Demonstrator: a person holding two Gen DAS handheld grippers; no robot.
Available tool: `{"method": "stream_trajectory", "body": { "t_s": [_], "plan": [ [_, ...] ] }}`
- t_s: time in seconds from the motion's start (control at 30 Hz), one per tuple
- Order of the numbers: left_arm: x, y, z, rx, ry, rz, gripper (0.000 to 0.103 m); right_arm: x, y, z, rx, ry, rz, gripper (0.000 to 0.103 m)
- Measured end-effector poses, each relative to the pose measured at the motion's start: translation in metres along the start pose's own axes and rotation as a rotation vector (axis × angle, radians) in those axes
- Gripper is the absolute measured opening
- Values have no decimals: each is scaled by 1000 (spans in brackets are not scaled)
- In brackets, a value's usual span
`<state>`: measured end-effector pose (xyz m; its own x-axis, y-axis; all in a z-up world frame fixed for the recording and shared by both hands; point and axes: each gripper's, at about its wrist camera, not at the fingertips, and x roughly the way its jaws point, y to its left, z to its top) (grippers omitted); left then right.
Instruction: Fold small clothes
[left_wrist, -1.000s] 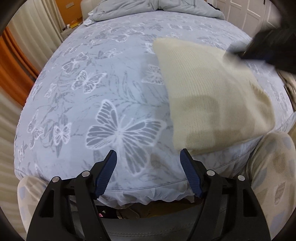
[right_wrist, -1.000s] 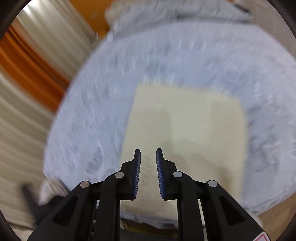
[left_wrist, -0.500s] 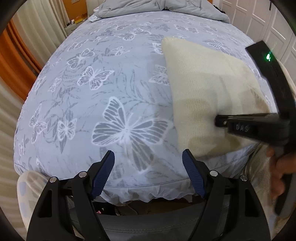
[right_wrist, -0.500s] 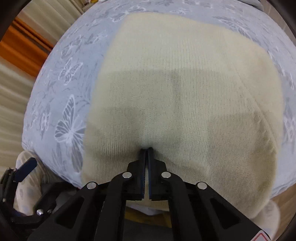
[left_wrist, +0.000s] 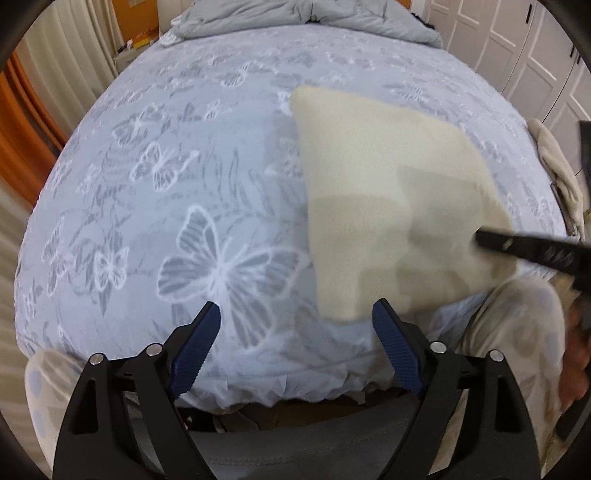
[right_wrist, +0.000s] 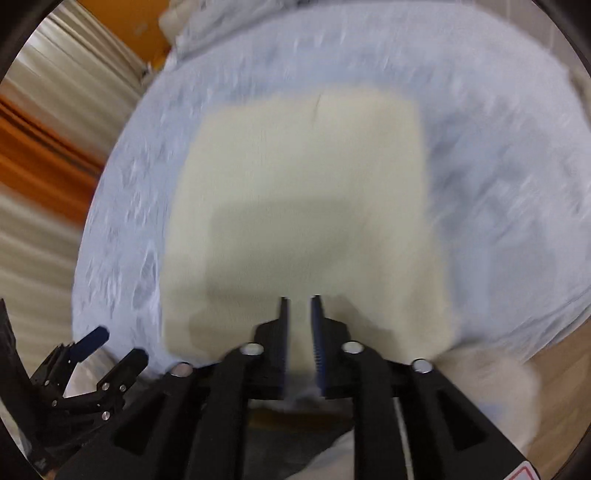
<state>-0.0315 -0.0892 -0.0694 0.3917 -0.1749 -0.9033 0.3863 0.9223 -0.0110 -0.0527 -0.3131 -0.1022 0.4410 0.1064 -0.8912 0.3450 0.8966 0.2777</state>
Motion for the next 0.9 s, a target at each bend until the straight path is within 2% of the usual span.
{"method": "stream_trajectory", "body": {
  "t_s": [0.07,0.13,0.17,0.23,0.27,0.3,0.33,0.4,0.47,0.53,0.57,0.6,0.7,0.77,0.87,0.9],
  "plan": [
    [1,-2,13,-18,-19,-9,85,1,-18,11,31,-35,-53,37],
    [5,-6,27,-33,-19,-23,85,14,-36,24,83,-35,-90,41],
    [7,-9,35,-39,-19,-40,85,22,-39,27,99,-27,-74,50],
    [17,-17,51,-44,-14,-57,86,43,-45,34,138,2,-25,53],
    [23,-21,58,-42,-7,-48,86,53,-48,37,152,27,1,47],
    [28,-25,64,-42,1,-38,86,52,-49,41,157,35,11,30],
    [31,-28,68,-42,5,-26,86,44,-44,45,145,13,19,25],
    [29,-32,75,-47,-3,-28,86,14,-29,48,96,-72,60,20],
    [26,-37,78,-37,-20,-35,86,-4,-23,44,62,-115,55,20],
    [28,-41,79,-12,-22,-24,86,16,-31,43,57,-71,6,20],
    [30,-43,80,1,-19,-16,86,39,-39,43,58,-9,-40,22],
    [34,-45,79,11,-13,-6,86,61,-45,40,58,54,-70,30],
    [42,-46,78,7,17,-4,86,55,-48,41,100,42,-37,39],
    [44,-45,77,6,22,-1,86,42,-48,42,118,17,-25,41],
    [48,-43,77,2,32,-8,86,38,-52,40,134,9,-37,60],
    [51,-43,77,-4,41,-7,86,40,-53,38,141,17,-44,61]
  ]
}}
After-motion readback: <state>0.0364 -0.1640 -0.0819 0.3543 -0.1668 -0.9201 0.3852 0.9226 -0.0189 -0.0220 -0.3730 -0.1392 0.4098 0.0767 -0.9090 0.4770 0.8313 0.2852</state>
